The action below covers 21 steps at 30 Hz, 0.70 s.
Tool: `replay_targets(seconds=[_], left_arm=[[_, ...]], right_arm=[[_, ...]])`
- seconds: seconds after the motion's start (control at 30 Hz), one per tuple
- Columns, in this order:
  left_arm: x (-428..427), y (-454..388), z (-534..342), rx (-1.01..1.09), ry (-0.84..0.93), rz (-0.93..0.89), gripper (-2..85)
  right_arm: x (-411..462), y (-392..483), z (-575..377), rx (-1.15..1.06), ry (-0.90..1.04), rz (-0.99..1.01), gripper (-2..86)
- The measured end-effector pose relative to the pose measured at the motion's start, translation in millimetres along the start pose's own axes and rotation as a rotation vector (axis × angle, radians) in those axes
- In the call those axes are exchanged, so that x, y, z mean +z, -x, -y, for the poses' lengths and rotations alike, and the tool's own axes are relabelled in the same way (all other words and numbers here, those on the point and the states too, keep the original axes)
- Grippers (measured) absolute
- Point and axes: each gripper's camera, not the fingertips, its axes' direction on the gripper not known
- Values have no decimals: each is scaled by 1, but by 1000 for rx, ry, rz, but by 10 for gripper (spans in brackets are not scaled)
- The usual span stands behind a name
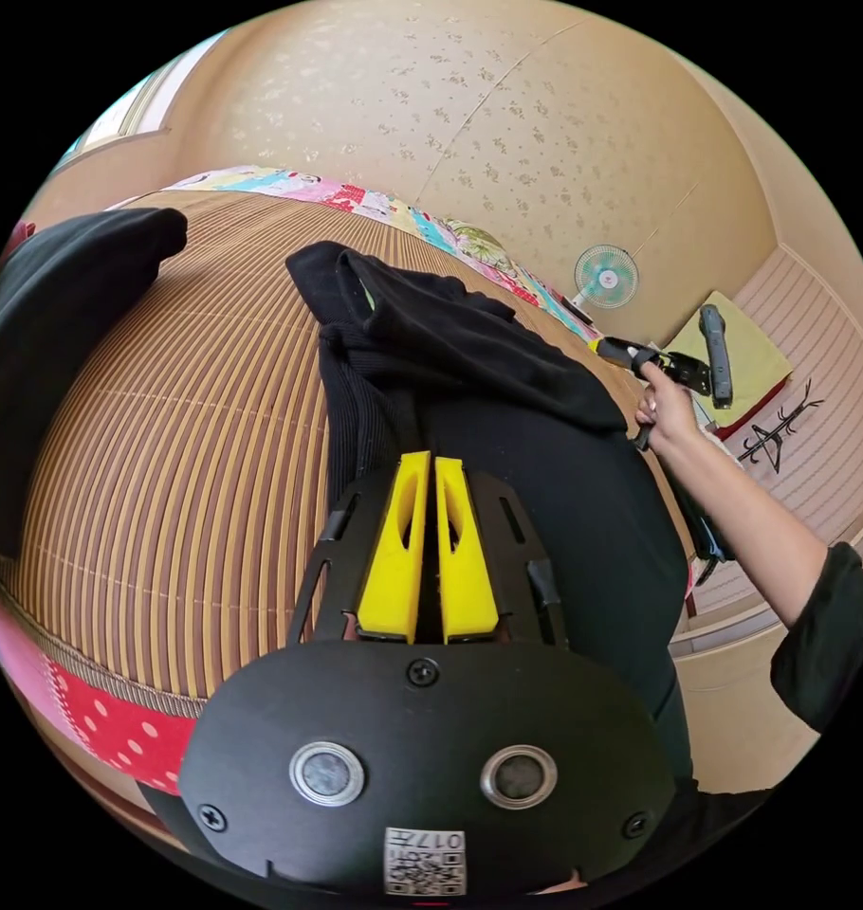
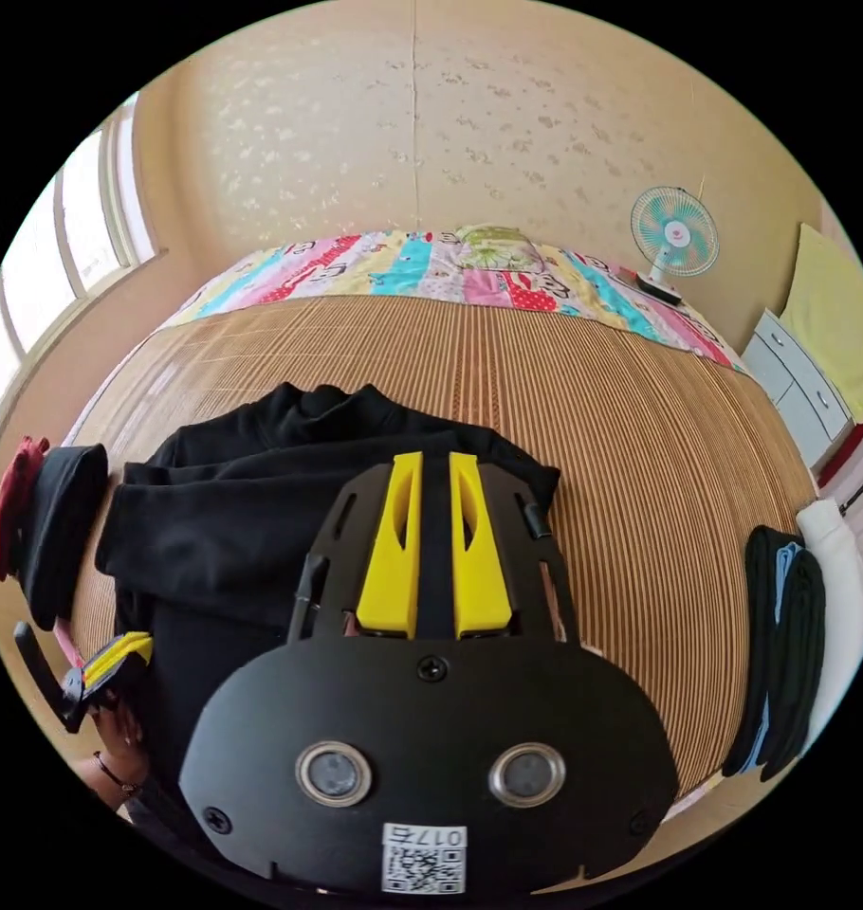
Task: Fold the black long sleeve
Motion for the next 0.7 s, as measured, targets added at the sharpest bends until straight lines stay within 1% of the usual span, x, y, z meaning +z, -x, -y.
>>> replay_targets(seconds=[0.07,0.2,0.3,0.37,0.47,0.53,0.6,0.7], left_arm=[[3,-8,1,1,3,5,-3],[6,-21,2,4,5,14,-3],[10,-33,3,9,7,25,-3],[12,-44,4,11,7,32,-3],[17,-57,6,10,13,36,-3],[20,-67,8,10,21,48,-2],[23,-79,11,15,33,69,-2],[31,-110,17,55,64,161,-2]], right_arm=[[-30,13,-41,-60,-77,25,27],[-68,6,-126,-43,-129,41,11],[-80,-1,-180,-92,-70,-8,7],[-74,-9,-208,-68,71,-17,6],[-66,-14,-230,-30,132,65,7],[-65,-17,-230,7,107,75,7],[-55,-16,-215,24,151,73,7],[-37,-3,-179,-74,254,15,6]])
